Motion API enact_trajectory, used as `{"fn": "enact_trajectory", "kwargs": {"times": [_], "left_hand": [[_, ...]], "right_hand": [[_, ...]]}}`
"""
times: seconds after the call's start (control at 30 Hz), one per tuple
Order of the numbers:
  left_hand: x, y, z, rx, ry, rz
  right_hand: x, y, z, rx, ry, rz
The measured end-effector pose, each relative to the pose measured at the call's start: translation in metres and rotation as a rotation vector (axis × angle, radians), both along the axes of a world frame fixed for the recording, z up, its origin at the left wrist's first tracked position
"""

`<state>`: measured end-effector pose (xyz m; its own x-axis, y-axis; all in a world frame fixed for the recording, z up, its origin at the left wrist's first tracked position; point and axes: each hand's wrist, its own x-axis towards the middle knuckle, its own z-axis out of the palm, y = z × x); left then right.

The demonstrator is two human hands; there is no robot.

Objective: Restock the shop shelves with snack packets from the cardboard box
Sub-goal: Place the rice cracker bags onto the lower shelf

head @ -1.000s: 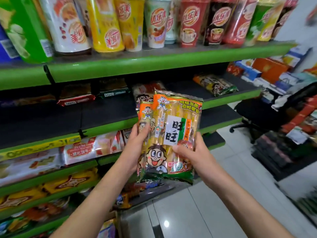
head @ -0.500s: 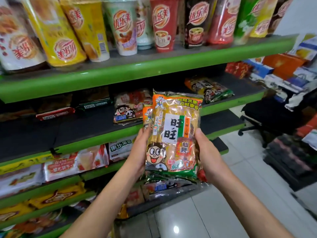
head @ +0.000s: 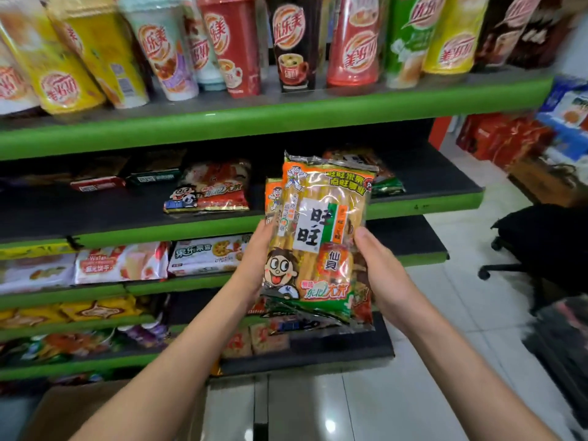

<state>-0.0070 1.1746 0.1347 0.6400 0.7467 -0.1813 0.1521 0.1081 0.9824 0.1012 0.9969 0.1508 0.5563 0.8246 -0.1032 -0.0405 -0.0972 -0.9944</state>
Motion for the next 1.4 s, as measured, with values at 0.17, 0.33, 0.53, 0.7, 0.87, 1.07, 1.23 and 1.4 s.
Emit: {"fn": "enact_trajectory", "kwargs": {"times": [0.17,0.33,0.53,0.7,0.87,1.07,1.23,1.4], "left_hand": [[0.014,-0.017,-0.007,-0.012,0.046,0.039],[0.028,-0.010,-0.010,0.017,0.046,0.019],[0.040,-0.004,-0.011,-0.023,-0.077,-0.023],[0.047,0.001,-0.015,-0.068,-0.132,-0.076],[0.050,0.008,-0.031,-0.105,-0.171,-0.115],[0.043,0.013,-0.030,-0.127,-0.168,-0.116],[0.046,0.018,-0.027,-0.133,-0.170,-0.081],[0.052,0.009,-0.023,-0.152,-0.169,-0.078]], "right_hand": [[0.022,-0.014,-0.005,-0.006,0.043,0.048],[0.032,-0.013,-0.007,-0.026,0.007,0.050],[0.039,-0.004,-0.007,-0.084,-0.071,0.037],[0.044,0.007,0.003,-0.126,-0.102,-0.040],[0.041,0.009,0.005,-0.157,-0.144,-0.054],[0.041,0.013,0.001,-0.163,-0.166,-0.050],[0.047,0.015,0.001,-0.137,-0.176,-0.005],[0.065,0.010,-0.003,-0.104,-0.138,0.057]]}}
